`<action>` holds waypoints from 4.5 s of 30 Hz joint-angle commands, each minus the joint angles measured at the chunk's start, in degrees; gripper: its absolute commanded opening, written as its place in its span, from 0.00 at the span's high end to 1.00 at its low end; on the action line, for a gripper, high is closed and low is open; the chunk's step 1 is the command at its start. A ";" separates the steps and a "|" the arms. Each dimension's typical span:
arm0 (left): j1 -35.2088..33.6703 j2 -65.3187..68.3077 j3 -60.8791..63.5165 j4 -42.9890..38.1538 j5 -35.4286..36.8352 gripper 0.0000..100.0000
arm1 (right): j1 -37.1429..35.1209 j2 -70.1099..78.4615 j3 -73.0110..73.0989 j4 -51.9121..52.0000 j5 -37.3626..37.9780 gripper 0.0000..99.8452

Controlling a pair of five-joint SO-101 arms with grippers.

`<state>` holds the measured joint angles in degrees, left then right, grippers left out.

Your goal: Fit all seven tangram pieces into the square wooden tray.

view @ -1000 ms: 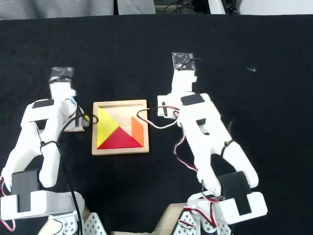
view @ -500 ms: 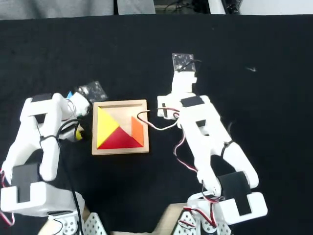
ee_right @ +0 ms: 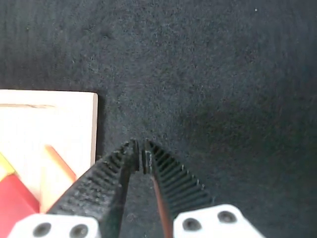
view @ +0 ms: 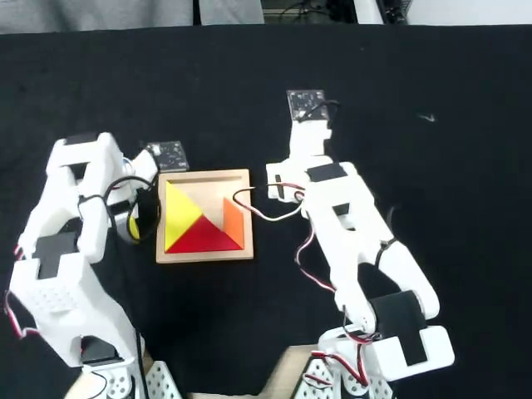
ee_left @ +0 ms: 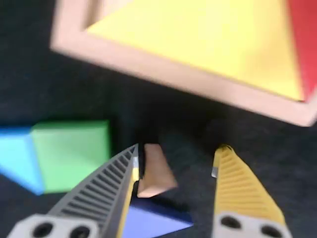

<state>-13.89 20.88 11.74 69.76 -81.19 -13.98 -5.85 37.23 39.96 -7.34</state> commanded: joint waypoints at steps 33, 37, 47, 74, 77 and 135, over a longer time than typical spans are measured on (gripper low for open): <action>1.63 -7.30 8.48 -3.78 -3.60 0.75 | 0.44 -2.68 -0.48 -1.05 0.79 0.98; 2.07 -7.12 6.90 -6.15 0.35 0.75 | 0.44 -2.68 -0.48 -1.05 0.79 0.98; 1.54 -7.65 6.46 -18.64 20.57 0.82 | 0.44 -2.68 -0.48 -1.05 0.79 0.98; -6.73 -15.30 6.46 -7.03 46.77 0.73 | 0.35 -2.68 -0.48 -1.05 0.79 0.98; -4.70 -15.30 6.81 -6.95 49.05 0.73 | 0.35 -2.68 -0.48 -0.97 0.79 0.98; -8.31 -5.54 7.34 -3.96 65.05 0.84 | 0.35 -2.68 -0.40 -0.97 0.79 0.98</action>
<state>-21.45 15.87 20.00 65.36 -16.57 -13.98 -5.85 37.23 39.96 -7.34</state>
